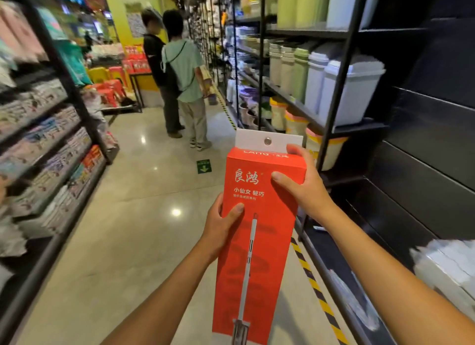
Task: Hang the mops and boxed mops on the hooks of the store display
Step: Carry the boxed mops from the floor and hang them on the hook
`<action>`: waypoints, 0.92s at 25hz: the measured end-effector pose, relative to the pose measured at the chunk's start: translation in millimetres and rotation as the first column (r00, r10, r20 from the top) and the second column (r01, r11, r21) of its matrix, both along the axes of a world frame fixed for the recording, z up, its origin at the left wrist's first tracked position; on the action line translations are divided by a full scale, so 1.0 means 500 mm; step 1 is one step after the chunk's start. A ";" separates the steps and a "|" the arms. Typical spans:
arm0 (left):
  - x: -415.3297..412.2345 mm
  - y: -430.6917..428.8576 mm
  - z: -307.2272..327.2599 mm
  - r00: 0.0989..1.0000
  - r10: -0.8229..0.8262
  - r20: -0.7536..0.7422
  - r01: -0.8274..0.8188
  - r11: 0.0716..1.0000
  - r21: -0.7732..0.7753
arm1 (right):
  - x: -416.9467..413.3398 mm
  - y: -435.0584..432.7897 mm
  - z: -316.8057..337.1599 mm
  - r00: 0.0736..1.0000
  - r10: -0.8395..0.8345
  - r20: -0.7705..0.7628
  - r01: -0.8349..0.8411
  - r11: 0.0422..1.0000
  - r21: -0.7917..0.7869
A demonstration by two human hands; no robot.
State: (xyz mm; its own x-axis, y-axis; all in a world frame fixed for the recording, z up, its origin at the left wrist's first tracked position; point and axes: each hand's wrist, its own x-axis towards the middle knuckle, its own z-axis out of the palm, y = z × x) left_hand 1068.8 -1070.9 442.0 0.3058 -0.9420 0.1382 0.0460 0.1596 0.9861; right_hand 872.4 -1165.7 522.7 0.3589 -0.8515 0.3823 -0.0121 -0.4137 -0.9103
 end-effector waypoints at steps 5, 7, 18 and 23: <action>0.075 -0.174 -0.005 0.999 0.001 -0.034 -0.002 1.000 -0.014 | 0.081 -0.172 0.010 1.000 0.028 -0.006 -0.028 1.000 -0.012; 0.091 -0.265 -0.004 0.999 -0.027 -0.045 0.026 0.999 -0.029 | 0.093 -0.245 0.015 1.000 -0.007 -0.020 0.007 1.000 -0.019; -0.078 -0.762 0.005 0.894 -0.442 -0.073 0.438 0.897 -0.066 | -0.102 -0.536 0.044 0.883 -0.467 -0.048 0.466 0.884 -0.037; -0.201 -0.923 0.054 0.842 -0.536 -0.063 0.525 0.841 -0.130 | -0.219 -0.646 0.096 0.827 -0.558 -0.064 0.552 0.829 -0.091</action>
State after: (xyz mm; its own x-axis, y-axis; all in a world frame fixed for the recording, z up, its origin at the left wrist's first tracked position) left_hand 968.4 -1532.3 469.2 -0.2206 -0.9455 0.2397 0.2436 0.1846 0.9521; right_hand 762.7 -1488.7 570.8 -0.1336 -0.8906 0.4348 -0.3332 -0.3729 -0.8660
